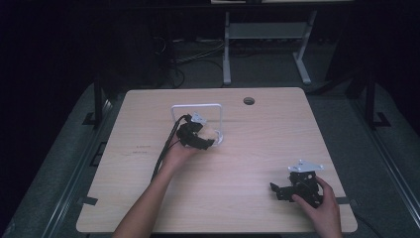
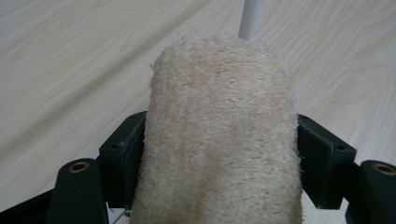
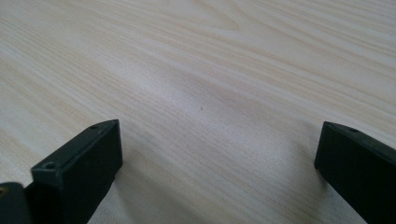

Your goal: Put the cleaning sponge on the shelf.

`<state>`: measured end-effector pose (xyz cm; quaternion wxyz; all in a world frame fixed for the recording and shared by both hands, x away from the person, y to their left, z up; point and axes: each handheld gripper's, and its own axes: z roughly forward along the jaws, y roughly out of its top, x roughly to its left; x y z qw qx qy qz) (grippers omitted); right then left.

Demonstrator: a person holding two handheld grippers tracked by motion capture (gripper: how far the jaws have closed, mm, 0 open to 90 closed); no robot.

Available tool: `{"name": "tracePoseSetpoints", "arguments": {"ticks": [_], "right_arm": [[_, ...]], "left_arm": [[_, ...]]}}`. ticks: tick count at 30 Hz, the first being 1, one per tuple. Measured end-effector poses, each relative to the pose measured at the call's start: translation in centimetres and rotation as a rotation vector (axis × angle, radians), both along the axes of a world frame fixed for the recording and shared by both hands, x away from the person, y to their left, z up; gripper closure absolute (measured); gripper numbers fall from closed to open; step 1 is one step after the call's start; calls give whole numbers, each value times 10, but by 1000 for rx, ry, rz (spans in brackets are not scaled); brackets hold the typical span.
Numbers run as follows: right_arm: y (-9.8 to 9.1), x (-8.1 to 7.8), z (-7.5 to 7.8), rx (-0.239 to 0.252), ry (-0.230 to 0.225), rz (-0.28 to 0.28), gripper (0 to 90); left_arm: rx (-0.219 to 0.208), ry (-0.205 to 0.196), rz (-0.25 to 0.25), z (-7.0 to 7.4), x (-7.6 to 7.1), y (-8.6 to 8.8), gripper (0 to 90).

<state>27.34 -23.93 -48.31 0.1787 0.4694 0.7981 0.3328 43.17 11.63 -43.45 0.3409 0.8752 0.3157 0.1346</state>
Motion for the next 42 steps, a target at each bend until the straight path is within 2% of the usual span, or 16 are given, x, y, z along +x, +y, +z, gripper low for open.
{"name": "tracePoseSetpoints", "arguments": {"ticks": [4,9,17,26,32,36,42], "right_arm": [[0,0,0,0,0,0,7],[0,0,0,0,0,0,7],[0,0,0,0,0,0,7],[0,0,0,0,0,0,7],[0,0,0,0,0,0,7],[0,0,0,0,0,0,7],[0,0,0,0,0,0,7]], "left_arm": [[2,-3,11,-3,3,-2,269],[29,5,0,-8,7,-6,268],[50,14,2,-13,9,-13,266],[78,10,10,-14,11,-11,264],[79,9,17,-15,11,-11,257],[90,7,28,-16,12,-11,219],[79,5,34,-13,10,-9,186]]}}
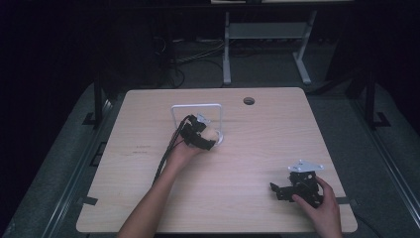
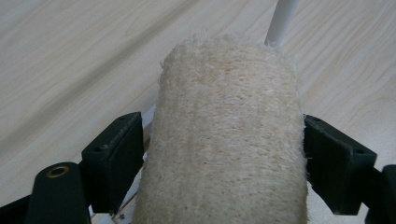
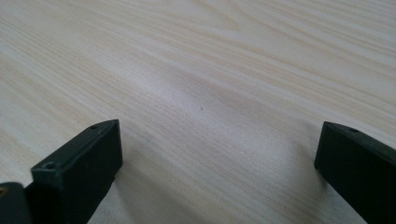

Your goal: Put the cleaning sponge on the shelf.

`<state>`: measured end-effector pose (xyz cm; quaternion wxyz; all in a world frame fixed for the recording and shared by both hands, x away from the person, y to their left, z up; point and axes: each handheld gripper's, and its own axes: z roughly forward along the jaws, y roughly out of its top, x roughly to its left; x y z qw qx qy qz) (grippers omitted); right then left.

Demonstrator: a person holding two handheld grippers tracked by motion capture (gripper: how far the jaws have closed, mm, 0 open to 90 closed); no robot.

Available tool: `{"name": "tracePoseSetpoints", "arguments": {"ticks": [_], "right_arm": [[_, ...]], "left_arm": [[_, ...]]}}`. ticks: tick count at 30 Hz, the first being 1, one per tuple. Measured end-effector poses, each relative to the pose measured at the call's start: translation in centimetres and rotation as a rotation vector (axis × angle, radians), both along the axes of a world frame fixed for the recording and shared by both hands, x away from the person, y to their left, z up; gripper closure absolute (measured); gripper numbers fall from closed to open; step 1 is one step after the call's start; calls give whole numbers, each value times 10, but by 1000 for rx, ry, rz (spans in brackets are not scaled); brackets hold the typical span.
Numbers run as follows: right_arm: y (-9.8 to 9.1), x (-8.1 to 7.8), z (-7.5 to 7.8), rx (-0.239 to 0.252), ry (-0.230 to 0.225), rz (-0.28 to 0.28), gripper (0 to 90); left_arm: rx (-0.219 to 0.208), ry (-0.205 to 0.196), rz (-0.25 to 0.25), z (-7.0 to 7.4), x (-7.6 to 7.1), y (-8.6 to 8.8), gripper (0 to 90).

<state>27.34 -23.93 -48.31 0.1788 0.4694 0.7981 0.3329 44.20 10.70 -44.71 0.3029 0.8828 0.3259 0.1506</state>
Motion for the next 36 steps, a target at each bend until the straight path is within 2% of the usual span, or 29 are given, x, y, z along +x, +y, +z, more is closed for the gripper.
{"name": "tracePoseSetpoints", "arguments": {"ticks": [9,15,17,21,24,26,30,35,36], "right_arm": [[0,0,0,0,0,0,7],[0,0,0,0,0,0,7],[0,0,0,0,0,0,7],[0,0,0,0,0,0,7],[0,0,0,0,0,0,7],[0,0,0,0,0,0,7],[0,0,0,0,0,0,7],[0,0,0,0,0,0,7],[0,0,0,0,0,0,7]], "left_arm": [[-46,-36,6,15,-9,1,181],[-57,-63,-4,27,-18,4,182],[-77,-60,-2,31,-22,5,200],[-107,-80,-6,39,-32,10,247],[-161,-72,-26,46,-40,16,358],[-191,-48,-43,47,-47,19,462],[-188,-8,-91,46,-56,19,690],[-168,36,-139,43,-62,17,888],[-161,45,-146,41,-63,17,898]]}}
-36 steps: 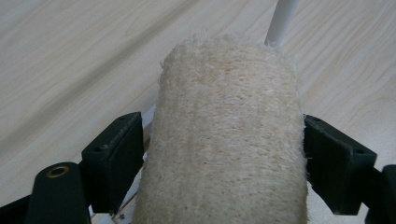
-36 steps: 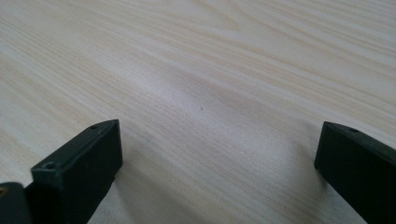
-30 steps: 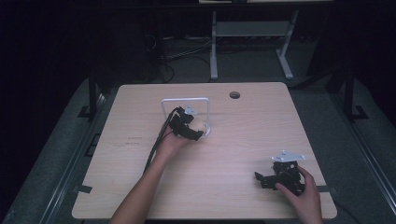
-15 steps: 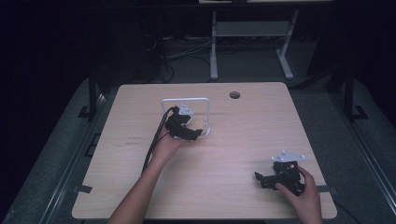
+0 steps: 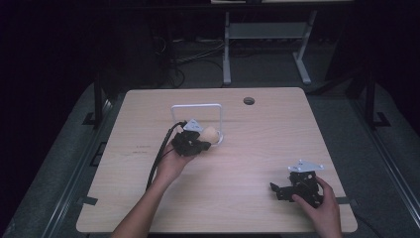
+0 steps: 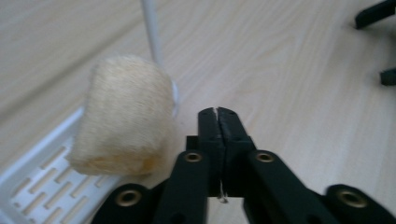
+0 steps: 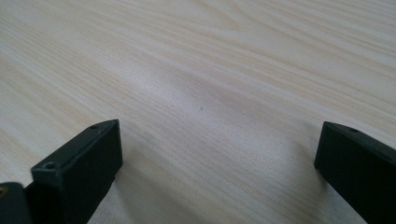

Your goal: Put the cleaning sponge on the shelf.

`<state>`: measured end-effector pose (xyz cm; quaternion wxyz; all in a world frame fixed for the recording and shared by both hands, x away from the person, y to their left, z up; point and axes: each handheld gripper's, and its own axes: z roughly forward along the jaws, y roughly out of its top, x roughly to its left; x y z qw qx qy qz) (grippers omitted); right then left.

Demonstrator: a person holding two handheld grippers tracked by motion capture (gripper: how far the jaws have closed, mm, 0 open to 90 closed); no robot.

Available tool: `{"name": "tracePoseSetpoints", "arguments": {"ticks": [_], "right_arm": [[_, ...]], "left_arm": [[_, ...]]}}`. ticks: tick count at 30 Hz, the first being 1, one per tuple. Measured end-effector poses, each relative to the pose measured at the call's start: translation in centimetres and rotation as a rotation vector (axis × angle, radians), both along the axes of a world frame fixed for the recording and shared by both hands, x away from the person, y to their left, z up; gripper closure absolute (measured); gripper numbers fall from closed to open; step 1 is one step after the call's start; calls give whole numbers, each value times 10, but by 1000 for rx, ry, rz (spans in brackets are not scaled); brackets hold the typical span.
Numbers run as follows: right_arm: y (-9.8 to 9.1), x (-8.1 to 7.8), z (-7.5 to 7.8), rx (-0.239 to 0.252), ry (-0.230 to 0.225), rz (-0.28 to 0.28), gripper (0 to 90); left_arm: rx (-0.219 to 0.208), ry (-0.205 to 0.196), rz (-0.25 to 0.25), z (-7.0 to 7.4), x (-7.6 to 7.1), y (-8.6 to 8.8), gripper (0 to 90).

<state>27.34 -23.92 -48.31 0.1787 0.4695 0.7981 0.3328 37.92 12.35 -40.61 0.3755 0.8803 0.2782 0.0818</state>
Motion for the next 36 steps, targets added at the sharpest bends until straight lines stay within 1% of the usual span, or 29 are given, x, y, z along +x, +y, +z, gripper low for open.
{"name": "tracePoseSetpoints", "arguments": {"ticks": [2,4,6,8,9,13,14,16,20,22,25,26,27,30,32,36], "right_arm": [[0,0,0,1,2,-1,7],[0,0,0,0,0,0,7],[0,0,0,0,0,0,7],[0,0,0,0,0,0,7],[0,0,0,0,0,0,7],[0,0,0,0,0,0,7],[0,0,0,0,0,0,7],[0,0,0,0,0,0,7],[0,0,0,0,0,0,7],[0,0,0,0,0,0,6],[0,0,0,0,0,0,7],[0,0,0,0,0,0,7],[0,0,0,0,0,0,7],[0,0,0,0,0,0,7],[0,0,0,0,0,0,7],[0,0,0,0,0,0,7]], "left_arm": [[16,6,-12,-4,-1,-1,899],[20,7,-13,-9,-2,-2,899],[29,21,-14,-15,-1,-3,899],[41,26,-17,-19,0,-3,899],[41,33,-11,-23,0,-3,899],[52,36,-5,-31,4,-1,899],[49,40,8,-33,4,-1,899],[53,36,11,-36,6,0,899],[44,43,21,-40,9,1,899],[51,30,23,-40,10,2,898],[53,29,35,-42,12,3,898],[61,24,39,-42,13,5,898],[57,27,44,-42,13,6,898],[56,20,59,-42,15,11,898],[50,22,70,-42,16,13,898],[59,20,84,-42,18,19,898]]}}
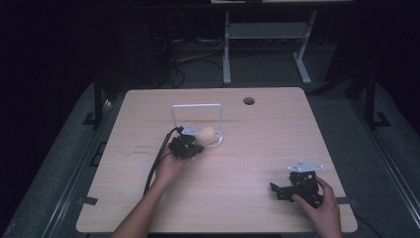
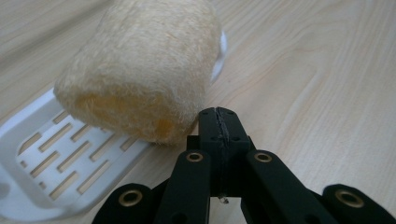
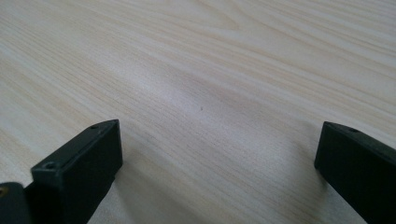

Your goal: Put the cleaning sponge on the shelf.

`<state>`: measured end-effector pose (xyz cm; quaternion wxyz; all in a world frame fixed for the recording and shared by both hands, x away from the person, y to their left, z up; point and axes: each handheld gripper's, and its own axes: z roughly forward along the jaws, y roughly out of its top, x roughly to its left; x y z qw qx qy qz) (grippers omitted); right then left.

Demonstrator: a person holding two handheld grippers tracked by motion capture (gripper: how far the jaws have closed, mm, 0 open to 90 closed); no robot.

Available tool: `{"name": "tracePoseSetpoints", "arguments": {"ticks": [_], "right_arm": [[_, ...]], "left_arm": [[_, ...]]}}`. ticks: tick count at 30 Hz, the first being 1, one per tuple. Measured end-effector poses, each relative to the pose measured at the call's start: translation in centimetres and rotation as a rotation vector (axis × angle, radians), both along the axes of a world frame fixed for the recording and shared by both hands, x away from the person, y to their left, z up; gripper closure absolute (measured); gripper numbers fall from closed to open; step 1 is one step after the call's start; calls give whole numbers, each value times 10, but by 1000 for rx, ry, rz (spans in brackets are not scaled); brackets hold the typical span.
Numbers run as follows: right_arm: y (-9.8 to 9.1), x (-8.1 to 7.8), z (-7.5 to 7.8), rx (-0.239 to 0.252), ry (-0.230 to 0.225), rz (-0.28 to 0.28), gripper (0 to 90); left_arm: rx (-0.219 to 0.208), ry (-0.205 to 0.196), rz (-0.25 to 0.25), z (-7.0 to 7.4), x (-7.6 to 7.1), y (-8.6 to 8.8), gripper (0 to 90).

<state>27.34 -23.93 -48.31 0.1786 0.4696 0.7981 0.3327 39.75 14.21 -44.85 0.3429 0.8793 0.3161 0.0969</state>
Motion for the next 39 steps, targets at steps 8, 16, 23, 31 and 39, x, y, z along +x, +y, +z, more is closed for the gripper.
{"name": "tracePoseSetpoints", "arguments": {"ticks": [8,16,23,31,39], "right_arm": [[0,0,0,0,0,0,7],[0,0,0,0,0,0,7],[0,0,0,0,0,0,7],[0,0,0,0,0,0,7],[0,0,0,0,0,0,7]], "left_arm": [[15,-14,41,0,4,12,898],[12,-12,83,-1,8,23,898],[11,-23,107,-1,10,30,899],[12,-25,111,0,10,32,898],[3,-23,107,6,4,33,898]]}}
